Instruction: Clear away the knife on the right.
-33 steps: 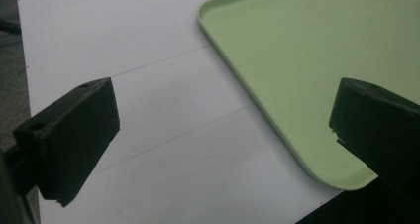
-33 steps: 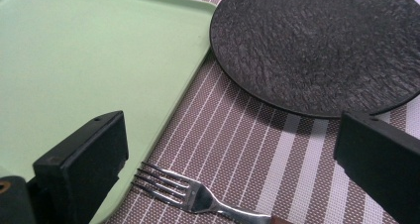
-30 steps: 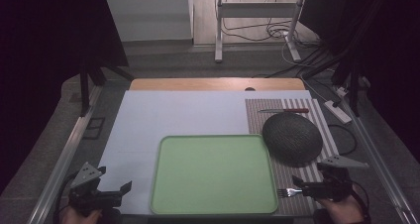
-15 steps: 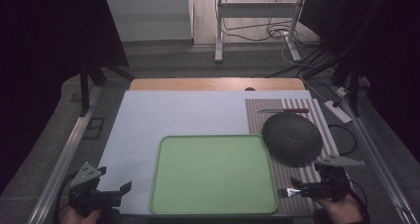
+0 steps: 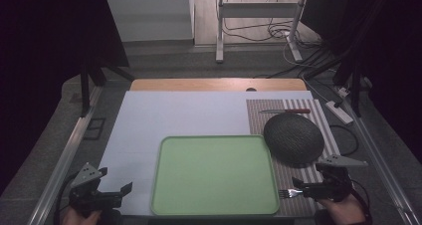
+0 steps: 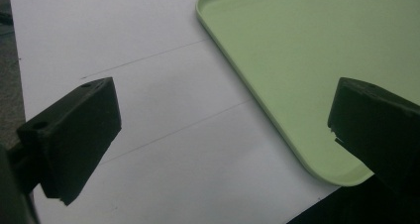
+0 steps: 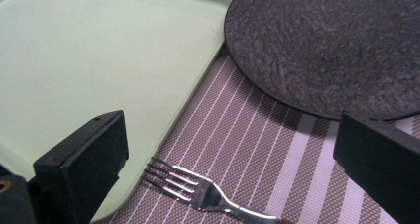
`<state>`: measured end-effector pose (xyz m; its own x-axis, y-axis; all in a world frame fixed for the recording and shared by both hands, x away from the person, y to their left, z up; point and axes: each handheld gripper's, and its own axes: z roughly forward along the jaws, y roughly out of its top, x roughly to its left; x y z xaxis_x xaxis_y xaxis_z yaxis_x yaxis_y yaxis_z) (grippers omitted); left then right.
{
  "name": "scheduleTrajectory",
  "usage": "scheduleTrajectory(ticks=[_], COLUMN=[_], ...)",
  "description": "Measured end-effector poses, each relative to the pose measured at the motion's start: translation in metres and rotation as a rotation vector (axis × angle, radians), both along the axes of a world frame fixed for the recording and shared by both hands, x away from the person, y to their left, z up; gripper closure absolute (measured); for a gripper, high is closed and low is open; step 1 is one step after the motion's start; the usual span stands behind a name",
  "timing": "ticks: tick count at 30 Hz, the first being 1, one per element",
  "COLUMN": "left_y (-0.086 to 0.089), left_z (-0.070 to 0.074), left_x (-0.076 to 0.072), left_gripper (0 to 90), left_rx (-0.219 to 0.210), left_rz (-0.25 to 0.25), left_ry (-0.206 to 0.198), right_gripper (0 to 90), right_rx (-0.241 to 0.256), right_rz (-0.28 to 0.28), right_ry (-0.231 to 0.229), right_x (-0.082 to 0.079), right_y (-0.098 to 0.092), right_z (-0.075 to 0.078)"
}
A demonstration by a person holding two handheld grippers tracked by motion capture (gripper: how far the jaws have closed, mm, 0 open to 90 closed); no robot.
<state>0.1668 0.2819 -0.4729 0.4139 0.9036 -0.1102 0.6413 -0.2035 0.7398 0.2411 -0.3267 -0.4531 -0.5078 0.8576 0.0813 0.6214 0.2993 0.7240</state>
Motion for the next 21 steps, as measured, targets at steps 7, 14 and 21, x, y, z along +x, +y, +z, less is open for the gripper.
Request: scheduleTrajectory(ticks=[7, 14, 21], left_y=[-0.001, -0.001, -0.002], left_z=[0.000, 0.000, 0.000], left_x=[0.001, 0.001, 0.002], left_gripper=[0.7, 0.7, 0.8], left_rx=[0.004, 0.005, 0.011], left_rz=[-0.001, 0.000, 0.001], left_ry=[0.004, 0.007, 0.013], right_gripper=[0.8, 0.8, 0.8], right_rx=[-0.007, 0.006, 0.003], right_rz=[0.002, 0.015, 0.032], right_ry=[-0.014, -0.019, -0.025], right_x=[0.004, 0.009, 0.019], right_y=[0.000, 0.000, 0.002], right_z=[0.003, 0.006, 0.010])
